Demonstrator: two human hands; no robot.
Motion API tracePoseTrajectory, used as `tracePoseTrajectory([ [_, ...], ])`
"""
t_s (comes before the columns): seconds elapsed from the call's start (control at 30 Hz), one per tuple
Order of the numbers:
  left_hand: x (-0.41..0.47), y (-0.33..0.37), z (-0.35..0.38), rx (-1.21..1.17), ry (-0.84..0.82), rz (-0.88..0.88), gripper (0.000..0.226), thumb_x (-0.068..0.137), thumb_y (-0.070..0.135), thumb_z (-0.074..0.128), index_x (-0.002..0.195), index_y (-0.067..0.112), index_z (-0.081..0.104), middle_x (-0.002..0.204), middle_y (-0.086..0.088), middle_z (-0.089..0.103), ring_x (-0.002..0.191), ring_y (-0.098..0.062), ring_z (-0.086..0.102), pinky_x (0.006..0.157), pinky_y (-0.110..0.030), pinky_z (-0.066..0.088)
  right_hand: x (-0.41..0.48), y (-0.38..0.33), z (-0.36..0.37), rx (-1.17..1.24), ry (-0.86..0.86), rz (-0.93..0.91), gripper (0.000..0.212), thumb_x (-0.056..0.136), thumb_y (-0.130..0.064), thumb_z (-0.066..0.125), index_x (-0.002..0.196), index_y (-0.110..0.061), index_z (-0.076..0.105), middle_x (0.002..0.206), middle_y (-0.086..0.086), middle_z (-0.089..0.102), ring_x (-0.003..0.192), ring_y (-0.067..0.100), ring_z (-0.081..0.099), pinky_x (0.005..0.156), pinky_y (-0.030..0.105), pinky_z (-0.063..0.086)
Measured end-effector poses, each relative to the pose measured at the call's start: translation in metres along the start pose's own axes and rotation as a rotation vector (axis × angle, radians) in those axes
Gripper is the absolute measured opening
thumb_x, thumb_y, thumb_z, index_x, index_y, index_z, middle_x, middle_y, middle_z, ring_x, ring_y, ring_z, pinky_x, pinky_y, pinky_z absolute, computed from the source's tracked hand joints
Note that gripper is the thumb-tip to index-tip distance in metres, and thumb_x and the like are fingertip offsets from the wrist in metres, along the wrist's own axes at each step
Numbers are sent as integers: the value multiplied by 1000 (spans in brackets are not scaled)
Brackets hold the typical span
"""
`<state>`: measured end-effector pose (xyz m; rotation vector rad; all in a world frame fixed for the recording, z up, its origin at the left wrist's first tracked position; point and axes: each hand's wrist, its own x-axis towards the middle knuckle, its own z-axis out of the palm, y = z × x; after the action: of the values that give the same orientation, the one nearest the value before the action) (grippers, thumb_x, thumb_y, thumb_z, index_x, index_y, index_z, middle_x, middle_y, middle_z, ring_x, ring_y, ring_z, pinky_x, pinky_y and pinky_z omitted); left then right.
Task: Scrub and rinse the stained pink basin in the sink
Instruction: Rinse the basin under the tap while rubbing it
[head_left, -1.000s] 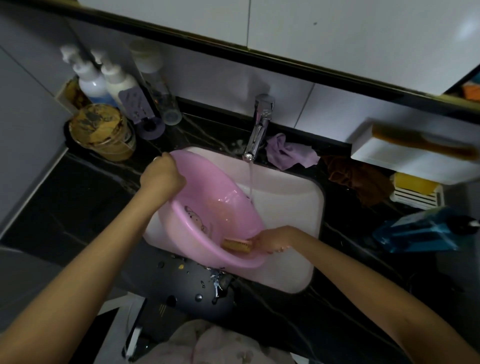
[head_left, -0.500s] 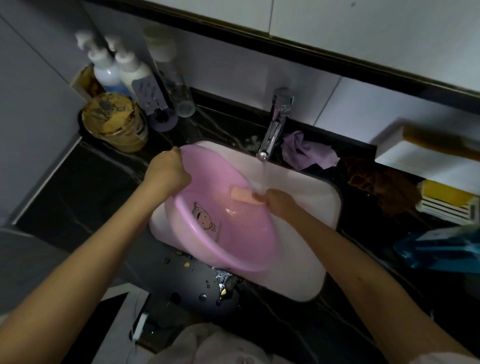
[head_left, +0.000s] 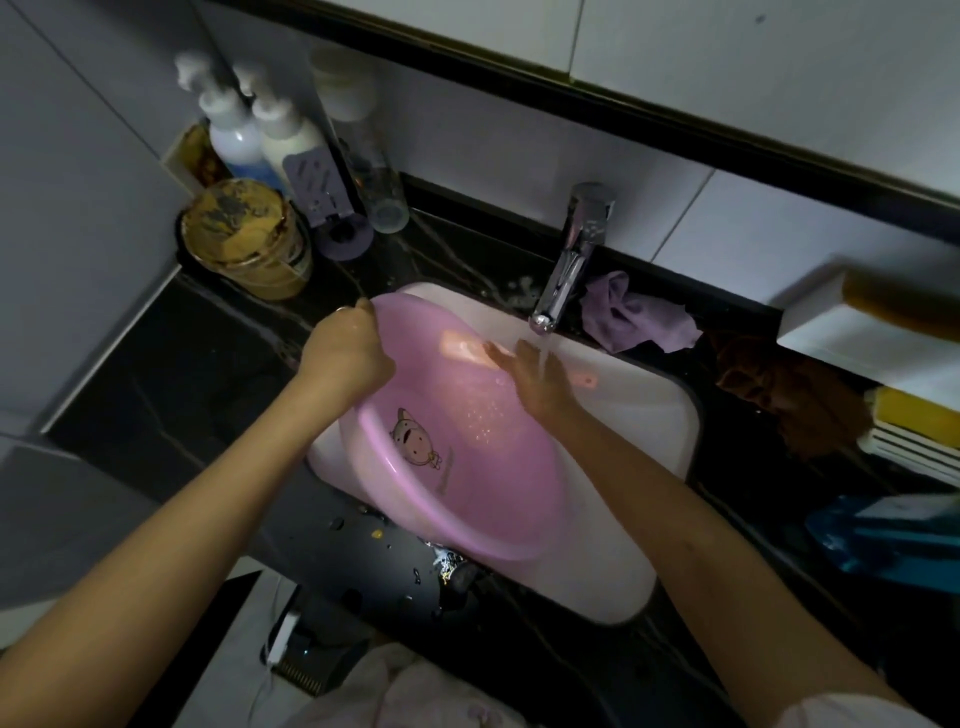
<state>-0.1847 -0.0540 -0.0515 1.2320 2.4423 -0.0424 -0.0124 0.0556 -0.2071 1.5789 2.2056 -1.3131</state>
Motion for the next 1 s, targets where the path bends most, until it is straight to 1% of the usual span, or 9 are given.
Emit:
tracePoseTrajectory([
  [0.13,0,2,0,-15,-8,-6,65,81,4,57,141,3,32,105,-16,53,94,-29,54,70,-29,38,-16,31,7,-153,-80,34,40,90,-58,46,96,-20,56,96,6,56,88,24,57,71,28,37],
  [0.3,2,2,3,-18,0,-15,70,81,3,56,145,4,27,116,-18,54,103,-31,54,71,-29,38,-21,24,6,-115,50,-38,69,87,-68,36,119,-10,57,115,16,61,108,34,57,96,42,45],
  [0.5,0,-1,8,-62,-3,-16,64,83,2,54,143,3,30,112,-18,55,100,-32,55,71,-30,38,-54,43,13,-493,-384,136,45,99,-42,38,123,-8,56,122,15,60,113,30,57,92,33,42],
  [0.6,0,1,9,-58,9,-14,61,83,3,54,141,4,33,108,-16,54,92,-28,53,69,-31,38,-70,55,5,-366,-657,24,29,93,-24,53,115,-8,65,87,12,61,80,25,59,67,28,40],
  [0.67,1,2,9,-50,10,-17,60,82,3,55,139,3,35,108,-16,53,87,-26,49,69,-31,38,-80,54,-6,-240,-809,-7,43,84,-2,49,121,-21,64,61,8,51,52,18,45,49,23,34],
  [0.77,3,-2,10,-32,8,-19,56,82,3,55,136,3,38,97,-12,48,84,-23,45,69,-30,37,-73,52,-18,-297,-901,-9,53,80,4,48,123,-24,62,54,6,46,44,12,35,45,22,32],
  [0.87,2,-1,13,-10,21,-11,50,83,3,54,132,1,41,96,-13,51,86,-27,50,69,-31,37,-48,52,-16,-515,-723,26,19,89,-20,55,105,-20,65,78,8,61,61,20,55,57,27,44],
  [0.93,0,1,16,-3,34,2,51,84,2,53,133,-1,40,104,-18,55,94,-32,55,69,-32,38,-28,54,-12,-470,-429,62,36,95,-37,50,112,-8,63,109,8,63,96,25,62,82,33,47],
  [1.0,0,0,18,3,31,6,49,83,2,53,131,-2,40,107,-20,56,96,-34,56,69,-32,39,-22,49,-11,-407,-194,56,33,97,-26,48,119,-5,60,122,12,60,112,29,58,90,34,44],
])
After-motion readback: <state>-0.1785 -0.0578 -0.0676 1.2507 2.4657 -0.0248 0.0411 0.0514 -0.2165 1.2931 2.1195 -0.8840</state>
